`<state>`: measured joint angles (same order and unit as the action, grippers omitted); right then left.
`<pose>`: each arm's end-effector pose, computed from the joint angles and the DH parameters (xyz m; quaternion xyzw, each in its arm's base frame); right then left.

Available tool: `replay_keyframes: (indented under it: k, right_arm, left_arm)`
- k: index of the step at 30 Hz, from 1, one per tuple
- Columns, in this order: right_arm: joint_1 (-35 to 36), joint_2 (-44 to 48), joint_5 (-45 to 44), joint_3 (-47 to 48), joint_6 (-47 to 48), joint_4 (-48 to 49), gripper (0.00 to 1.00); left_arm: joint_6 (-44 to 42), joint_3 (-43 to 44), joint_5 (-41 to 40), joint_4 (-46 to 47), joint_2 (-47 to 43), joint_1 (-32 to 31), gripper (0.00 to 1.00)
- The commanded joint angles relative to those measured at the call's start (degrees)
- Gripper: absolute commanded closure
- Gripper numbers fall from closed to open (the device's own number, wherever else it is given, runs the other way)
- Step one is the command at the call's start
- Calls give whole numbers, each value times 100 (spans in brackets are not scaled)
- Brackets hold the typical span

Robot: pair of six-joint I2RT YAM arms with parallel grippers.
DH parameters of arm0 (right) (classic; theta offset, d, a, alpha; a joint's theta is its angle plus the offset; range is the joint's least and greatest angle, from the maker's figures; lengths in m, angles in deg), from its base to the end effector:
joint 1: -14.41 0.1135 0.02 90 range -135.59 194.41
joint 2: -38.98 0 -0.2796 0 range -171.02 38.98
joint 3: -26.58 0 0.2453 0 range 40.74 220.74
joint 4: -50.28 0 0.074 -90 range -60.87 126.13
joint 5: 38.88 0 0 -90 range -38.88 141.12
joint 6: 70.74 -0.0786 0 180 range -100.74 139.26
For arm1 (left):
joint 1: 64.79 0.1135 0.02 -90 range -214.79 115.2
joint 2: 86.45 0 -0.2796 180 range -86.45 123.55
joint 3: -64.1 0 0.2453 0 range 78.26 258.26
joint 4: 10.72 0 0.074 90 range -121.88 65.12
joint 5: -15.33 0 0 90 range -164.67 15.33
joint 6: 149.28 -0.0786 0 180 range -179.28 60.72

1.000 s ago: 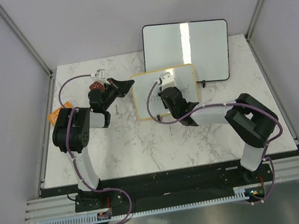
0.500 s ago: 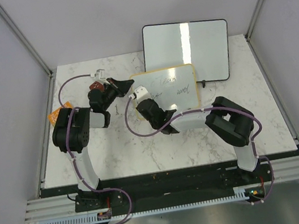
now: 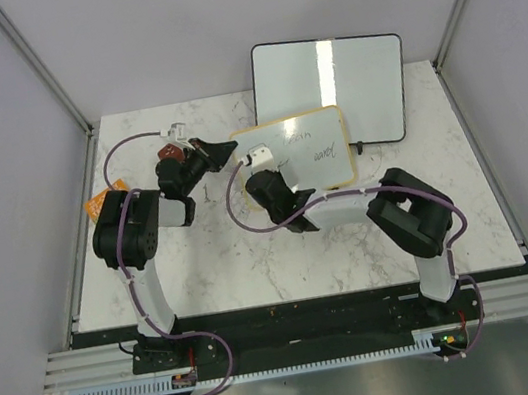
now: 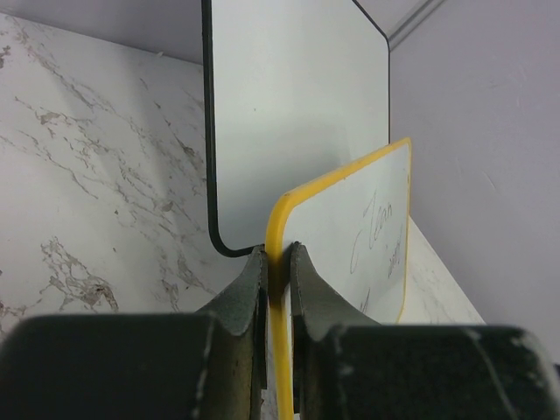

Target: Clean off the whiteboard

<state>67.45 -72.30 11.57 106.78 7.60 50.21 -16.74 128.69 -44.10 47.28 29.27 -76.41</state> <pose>0.3086 0.3269 0.1778 -0.1341 0.8255 -0.0016 0.5482 0.4190 -0.1270 0.1914 0.0195 0.6694 -0.4843 0.5630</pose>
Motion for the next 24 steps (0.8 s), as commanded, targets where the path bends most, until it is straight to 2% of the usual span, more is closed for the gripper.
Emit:
replay_keyframes:
  k: [1,11,16,24]
  right_arm:
    - [-829,168,-220,-424,-389,-802,100]
    - [-1629,845,-62,-803,-372,-872,100]
    - [-2173,1003,421,-1066,-697,-934,100]
    - [-2851,1266,711,-1593,-1031,-811,100]
  left_arm:
    - [-247,-130,266,316,-32,-42,98]
    - [-247,-148,309,325,-32,-34,98]
    - [-255,-174,301,342,-50,-42,98]
    - [-247,-148,362,351,-15,-34,98]
